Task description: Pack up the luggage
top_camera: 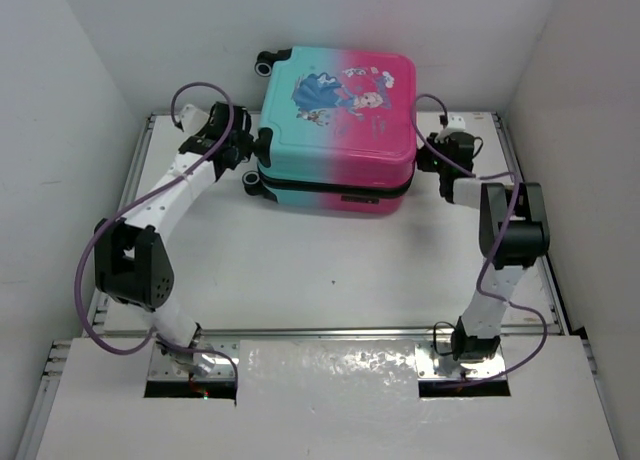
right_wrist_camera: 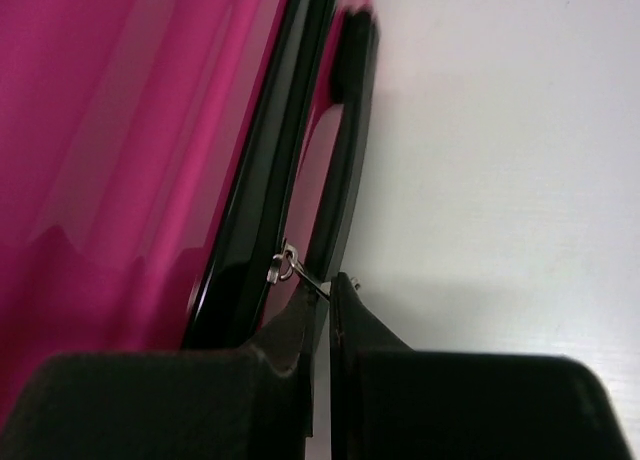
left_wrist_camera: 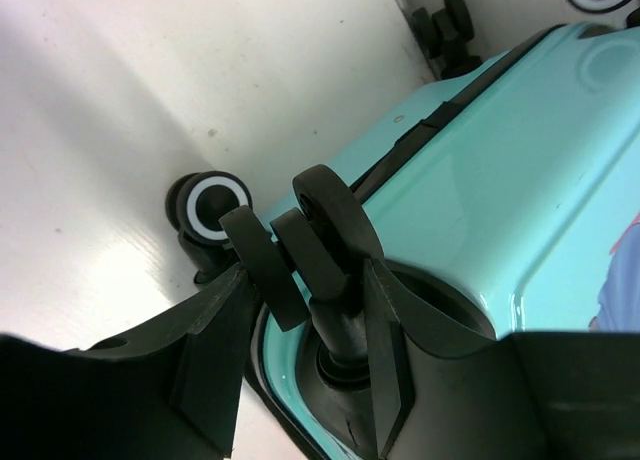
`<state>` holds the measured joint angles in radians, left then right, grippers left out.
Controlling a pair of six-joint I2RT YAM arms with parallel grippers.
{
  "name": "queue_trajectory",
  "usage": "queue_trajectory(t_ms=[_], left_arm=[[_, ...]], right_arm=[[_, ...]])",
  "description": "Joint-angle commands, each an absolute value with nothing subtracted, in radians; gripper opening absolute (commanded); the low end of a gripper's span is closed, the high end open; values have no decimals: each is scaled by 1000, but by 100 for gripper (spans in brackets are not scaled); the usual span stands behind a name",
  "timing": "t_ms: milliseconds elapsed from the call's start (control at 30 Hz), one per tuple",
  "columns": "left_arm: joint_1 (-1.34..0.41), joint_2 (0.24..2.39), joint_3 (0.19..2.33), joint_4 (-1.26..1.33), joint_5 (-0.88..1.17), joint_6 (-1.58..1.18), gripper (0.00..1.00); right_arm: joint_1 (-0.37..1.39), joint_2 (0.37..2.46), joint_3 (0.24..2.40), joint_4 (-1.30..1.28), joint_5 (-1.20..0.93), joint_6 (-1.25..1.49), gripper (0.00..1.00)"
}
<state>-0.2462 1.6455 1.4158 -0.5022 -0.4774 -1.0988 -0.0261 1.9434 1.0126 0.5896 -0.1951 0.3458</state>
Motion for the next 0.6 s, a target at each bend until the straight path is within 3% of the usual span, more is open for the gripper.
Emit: queue_trajectory(t_ms=[0,133,300,400,500,533,567], left_arm=[[-175,1756,1489,-322,-561,-974,0],[-176,1776,1526,-312,-519,-875,0],[-176,1830,1623,-369,-476,-741,0],[-175,1858,1672,-400,-414,-658,0],[-173,1902,1744,-457,-356,-571,0],[-173,1934,1794,-465,-333,-554,0],[-170,1959,1831,-478,-313,-534,0]], right_arm=[[-37,2061,1237,401,-102,298,0],[-35,2306,1588,146,-64,320,0],[-32,2402,1814,60,-3,385,0],[-32,2502,2056,31,5,373,0],[-29,2687,2296,-14,-345,409,0],[-9,2703,2293,-6,-524,443,0],[11,2700,2264,15,-564,439,0]])
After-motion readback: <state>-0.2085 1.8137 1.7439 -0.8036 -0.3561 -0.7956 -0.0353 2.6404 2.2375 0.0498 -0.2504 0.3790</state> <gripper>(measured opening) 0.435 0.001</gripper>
